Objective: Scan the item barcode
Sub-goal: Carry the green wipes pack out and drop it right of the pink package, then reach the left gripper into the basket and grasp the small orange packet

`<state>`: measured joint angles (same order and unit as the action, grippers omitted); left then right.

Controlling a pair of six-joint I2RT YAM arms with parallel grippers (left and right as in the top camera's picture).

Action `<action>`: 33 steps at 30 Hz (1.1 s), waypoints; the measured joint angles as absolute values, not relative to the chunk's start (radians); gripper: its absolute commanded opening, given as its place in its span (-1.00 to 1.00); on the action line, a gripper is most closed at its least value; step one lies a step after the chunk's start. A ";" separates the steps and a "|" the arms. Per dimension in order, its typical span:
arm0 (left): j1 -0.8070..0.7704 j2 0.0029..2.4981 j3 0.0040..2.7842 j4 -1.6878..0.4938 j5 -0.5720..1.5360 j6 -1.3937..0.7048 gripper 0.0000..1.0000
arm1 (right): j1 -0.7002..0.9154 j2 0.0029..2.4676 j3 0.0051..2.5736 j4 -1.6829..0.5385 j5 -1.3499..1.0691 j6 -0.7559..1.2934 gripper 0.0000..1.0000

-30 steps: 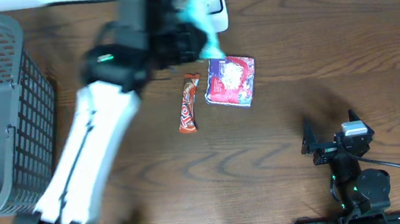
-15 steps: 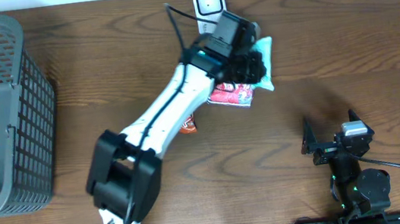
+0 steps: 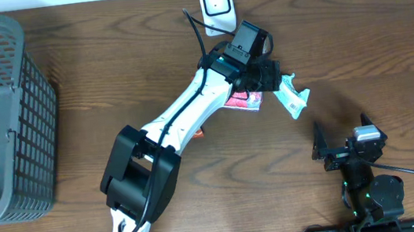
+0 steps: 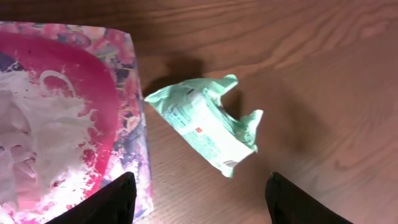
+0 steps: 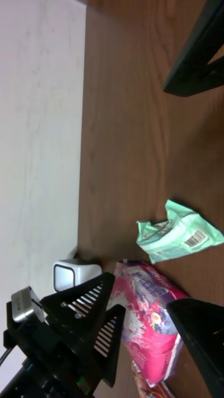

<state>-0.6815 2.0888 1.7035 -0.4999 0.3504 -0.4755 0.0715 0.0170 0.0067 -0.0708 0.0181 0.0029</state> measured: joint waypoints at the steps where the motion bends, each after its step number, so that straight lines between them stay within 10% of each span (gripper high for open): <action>1: -0.681 2.081 1.703 -0.501 0.354 -0.475 0.34 | 0.072 0.017 0.007 -0.071 0.018 0.003 0.98; 12: -0.476 1.668 1.694 -0.532 0.368 -0.429 0.42 | 0.072 0.017 0.007 -0.071 0.018 0.003 0.98; 33: 0.590 1.406 1.696 -0.921 0.192 -0.455 0.74 | 0.072 0.017 0.007 -0.071 0.018 0.003 0.98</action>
<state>0.5903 1.4055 1.6962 -0.9215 0.1917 -0.4545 0.0715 0.0170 0.0067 -0.0708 0.0181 0.0029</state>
